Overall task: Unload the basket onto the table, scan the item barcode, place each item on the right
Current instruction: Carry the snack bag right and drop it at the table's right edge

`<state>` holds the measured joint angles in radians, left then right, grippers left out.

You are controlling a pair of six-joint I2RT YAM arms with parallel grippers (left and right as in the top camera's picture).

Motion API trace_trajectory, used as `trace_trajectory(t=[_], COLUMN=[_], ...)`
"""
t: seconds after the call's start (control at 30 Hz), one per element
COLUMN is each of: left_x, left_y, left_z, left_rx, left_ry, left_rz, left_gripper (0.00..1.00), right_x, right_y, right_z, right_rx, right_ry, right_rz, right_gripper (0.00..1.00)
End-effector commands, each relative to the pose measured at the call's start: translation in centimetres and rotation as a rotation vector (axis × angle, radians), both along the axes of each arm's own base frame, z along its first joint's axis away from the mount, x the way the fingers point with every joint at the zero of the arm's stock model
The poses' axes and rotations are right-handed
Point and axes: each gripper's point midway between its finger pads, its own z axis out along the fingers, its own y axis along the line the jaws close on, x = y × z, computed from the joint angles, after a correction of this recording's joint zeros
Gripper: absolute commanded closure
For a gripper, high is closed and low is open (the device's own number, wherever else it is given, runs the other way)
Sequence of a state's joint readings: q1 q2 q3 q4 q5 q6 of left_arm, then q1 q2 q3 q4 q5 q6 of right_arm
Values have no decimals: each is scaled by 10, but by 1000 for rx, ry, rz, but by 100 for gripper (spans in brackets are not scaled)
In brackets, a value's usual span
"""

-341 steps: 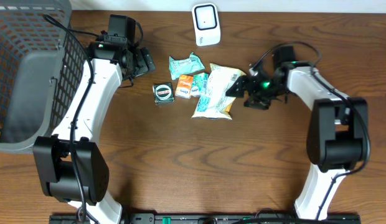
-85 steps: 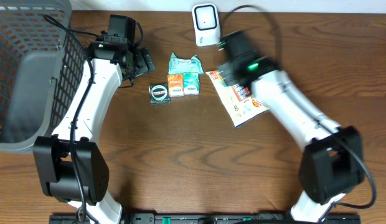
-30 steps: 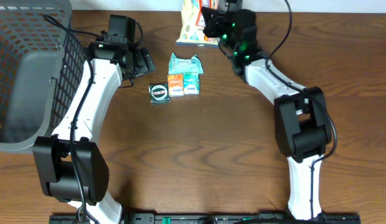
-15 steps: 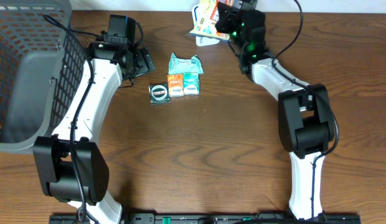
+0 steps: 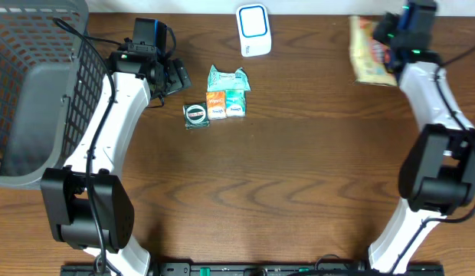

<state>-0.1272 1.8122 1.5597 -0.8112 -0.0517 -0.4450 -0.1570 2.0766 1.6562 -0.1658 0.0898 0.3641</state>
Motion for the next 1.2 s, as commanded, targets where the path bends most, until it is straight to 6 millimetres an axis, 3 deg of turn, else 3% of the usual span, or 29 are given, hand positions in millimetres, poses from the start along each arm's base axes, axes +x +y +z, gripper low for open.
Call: trace_trajectory(t=[0.0,0.03,0.1,0.2,0.33,0.43,0.53,0.67,0.83,0.93,1.03,1.1,1.17], left_x=[1,1,1,1,1,1,1,1,1,1,1,1,1], left_y=[1,1,1,1,1,1,1,1,1,1,1,1,1], left_z=[1,1,1,1,1,1,1,1,1,1,1,1,1], left_rx=[8,8,8,8,7,8,7,8,7,7,7,7,7], left_ry=[-1,-1,-1,-1,-1,-1,-1,-1,-1,-1,-1,-1,-1], left_rz=[5,5,5,5,5,5,5,5,5,5,5,5,5], left_gripper=[2,2,2,2,2,2,2,2,2,2,2,2,2], right_x=[-18,-24,-28,-28,-19,-22,-35,-55,-70,-72,-76,-83,-84], right_y=[-43,-50,-54,-42,21,91,154,229,305,343,371,398,403], right_z=[-9,-14,-20,-24,-22,-14,-14,-34,-53,-56,-65,-82,-92], right_rx=[-99,-81,-53,23,180,327,427,404,211,105,63,68,76], right_ry=[84,109,127,127,94,73,104,199,248,214,196,199,210], right_rz=[-82,-84,-70,10,254,496,669,763,782,787,809,846,840], right_gripper=[85,76,68,60,46,34,32,32,31,23,19,16,14])
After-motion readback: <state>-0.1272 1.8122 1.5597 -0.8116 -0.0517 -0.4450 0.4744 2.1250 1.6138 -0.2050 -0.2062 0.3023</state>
